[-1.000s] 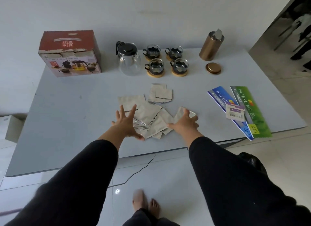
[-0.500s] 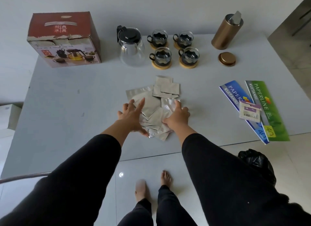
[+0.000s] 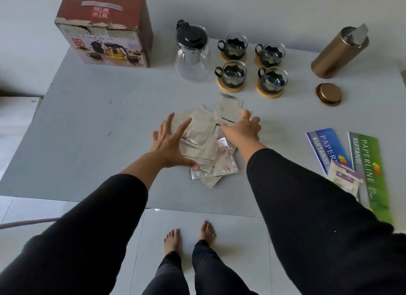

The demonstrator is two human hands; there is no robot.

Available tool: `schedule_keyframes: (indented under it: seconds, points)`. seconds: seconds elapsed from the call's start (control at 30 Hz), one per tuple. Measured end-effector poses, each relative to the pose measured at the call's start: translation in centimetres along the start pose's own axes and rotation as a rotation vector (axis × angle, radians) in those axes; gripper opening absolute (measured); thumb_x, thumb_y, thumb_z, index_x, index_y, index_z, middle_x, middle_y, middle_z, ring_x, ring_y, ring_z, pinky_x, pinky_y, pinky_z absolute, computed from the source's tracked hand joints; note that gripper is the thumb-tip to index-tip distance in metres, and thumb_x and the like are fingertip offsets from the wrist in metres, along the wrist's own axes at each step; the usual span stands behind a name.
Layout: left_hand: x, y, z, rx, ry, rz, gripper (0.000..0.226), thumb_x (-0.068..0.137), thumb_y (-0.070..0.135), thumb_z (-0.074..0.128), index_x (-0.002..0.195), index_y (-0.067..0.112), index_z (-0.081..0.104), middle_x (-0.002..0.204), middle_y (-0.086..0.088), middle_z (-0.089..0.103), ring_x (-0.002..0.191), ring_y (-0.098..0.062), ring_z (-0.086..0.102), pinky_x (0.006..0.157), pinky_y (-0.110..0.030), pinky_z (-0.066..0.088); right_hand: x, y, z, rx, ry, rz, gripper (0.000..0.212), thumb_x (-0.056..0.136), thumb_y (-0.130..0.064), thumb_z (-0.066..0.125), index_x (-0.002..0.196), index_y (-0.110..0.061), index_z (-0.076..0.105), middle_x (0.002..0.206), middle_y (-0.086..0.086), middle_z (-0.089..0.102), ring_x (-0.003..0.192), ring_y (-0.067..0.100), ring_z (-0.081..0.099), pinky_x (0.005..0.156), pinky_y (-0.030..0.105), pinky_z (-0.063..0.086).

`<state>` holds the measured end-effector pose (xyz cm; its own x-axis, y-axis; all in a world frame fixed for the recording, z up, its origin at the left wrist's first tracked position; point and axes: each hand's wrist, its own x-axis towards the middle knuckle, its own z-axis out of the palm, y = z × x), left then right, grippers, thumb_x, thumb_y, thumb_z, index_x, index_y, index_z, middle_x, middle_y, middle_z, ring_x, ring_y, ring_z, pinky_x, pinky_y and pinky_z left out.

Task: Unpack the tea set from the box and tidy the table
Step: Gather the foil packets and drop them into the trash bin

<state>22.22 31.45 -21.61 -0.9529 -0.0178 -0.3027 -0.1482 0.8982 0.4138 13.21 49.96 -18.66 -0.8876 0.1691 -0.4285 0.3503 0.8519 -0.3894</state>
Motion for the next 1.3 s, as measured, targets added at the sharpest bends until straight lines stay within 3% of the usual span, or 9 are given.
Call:
schedule_keyframes:
  seconds: [0.2, 0.3, 0.4, 0.6, 0.87, 0.97, 1.07, 1.13, 1.3]
  points:
    - [-0.2, 1.2, 2.1, 0.237, -0.158, 0.047, 0.141, 0.037, 0.085, 0.067, 0.142, 0.051, -0.019, 0.154, -0.010, -0.032, 0.144, -0.040, -0.021, 0.111, -0.067, 0.002, 3.0, -1.3, 0.4, -0.191, -0.094, -0.152, 0.098, 0.071, -0.060, 0.069, 0.148, -0.035, 0.014, 0.154, 0.012, 0.006, 0.140, 0.036, 0.015, 0.108, 0.055, 0.031]
    - [0.0, 1.5, 2.6, 0.294, -0.142, 0.024, 0.140, 0.038, 0.087, 0.065, 0.144, 0.049, -0.019, 0.155, -0.013, -0.029, 0.145, -0.039, -0.019, 0.110, -0.066, 0.005, 3.7, -1.1, 0.7, -0.289, -0.146, -0.176, 0.086, 0.071, -0.066, 0.064, 0.144, -0.041, 0.024, 0.155, 0.011, 0.007, 0.141, 0.038, 0.012, 0.108, 0.056, 0.030]
    - [0.1, 1.8, 2.6, 0.284, -0.083, 0.032, 0.136, 0.038, 0.087, 0.064, 0.147, 0.047, -0.006, 0.157, -0.016, -0.017, 0.147, -0.035, -0.009, 0.113, -0.058, 0.012, 3.6, -0.6, 0.7, -0.306, -0.095, -0.248, 0.059, 0.077, -0.064, 0.058, 0.128, -0.037, 0.047, 0.147, 0.009, 0.025, 0.134, 0.036, 0.024, 0.102, 0.051, 0.036]
    - [1.1, 2.5, 2.1, 0.157, 0.018, 0.008, 0.126, 0.041, 0.075, 0.076, 0.148, 0.041, 0.020, 0.154, -0.010, 0.016, 0.139, -0.032, 0.018, 0.114, -0.043, 0.018, 3.1, 0.4, 0.8, -0.259, -0.070, -0.347, 0.035, 0.088, -0.053, 0.052, 0.118, -0.037, 0.062, 0.139, -0.001, 0.038, 0.128, 0.030, 0.031, 0.097, 0.041, 0.038]
    - [2.3, 3.1, 3.5, 0.014, 0.204, 0.004, 0.108, 0.041, 0.067, 0.082, 0.132, 0.019, 0.051, 0.130, -0.012, 0.044, 0.128, -0.034, 0.033, 0.103, -0.044, 0.031, 2.4, 0.2, 1.5, -0.158, -0.028, -0.372, 0.011, 0.082, -0.033, 0.072, 0.090, -0.026, 0.070, 0.120, 0.002, 0.046, 0.114, 0.030, 0.040, 0.083, 0.033, 0.044]
    - [2.6, 3.8, 3.5, -0.003, 0.195, -0.016, 0.105, 0.040, 0.066, 0.083, 0.127, 0.016, 0.052, 0.131, -0.017, 0.036, 0.131, -0.033, 0.030, 0.107, -0.044, 0.034, 2.2, 0.5, 1.7, -0.104, -0.017, -0.357, 0.029, 0.079, -0.027, 0.075, 0.105, -0.022, 0.064, 0.124, 0.007, 0.041, 0.115, 0.032, 0.041, 0.089, 0.034, 0.044]
    - [3.0, 4.2, 3.0, 0.057, 0.144, -0.052, 0.102, 0.041, 0.071, 0.079, 0.125, 0.021, 0.047, 0.148, -0.021, 0.015, 0.139, -0.036, 0.018, 0.108, -0.045, 0.031, 1.9, 0.5, 1.5, -0.019, -0.025, -0.261, 0.070, 0.075, -0.027, 0.078, 0.135, -0.026, 0.041, 0.130, 0.014, 0.034, 0.116, 0.034, 0.041, 0.099, 0.036, 0.041]
    - [3.4, 4.2, 2.7, 0.106, 0.090, -0.080, 0.102, 0.042, 0.074, 0.077, 0.125, 0.025, 0.043, 0.151, -0.020, 0.007, 0.140, -0.036, 0.014, 0.108, -0.046, 0.032, 1.6, 0.2, 1.3, 0.002, -0.061, -0.204, 0.085, 0.075, -0.028, 0.079, 0.142, -0.028, 0.027, 0.131, 0.018, 0.034, 0.115, 0.034, 0.043, 0.098, 0.037, 0.042]
    - [3.4, 4.4, 2.5, 0.068, 0.085, -0.077, 0.105, 0.040, 0.069, 0.080, 0.127, 0.023, 0.043, 0.142, -0.017, 0.022, 0.131, -0.035, 0.023, 0.105, -0.047, 0.036, 1.1, -0.4, 0.6, 0.051, -0.146, -0.192, 0.089, 0.071, -0.027, 0.083, 0.140, -0.014, 0.029, 0.130, 0.015, 0.053, 0.122, 0.033, 0.050, 0.097, 0.036, 0.044]
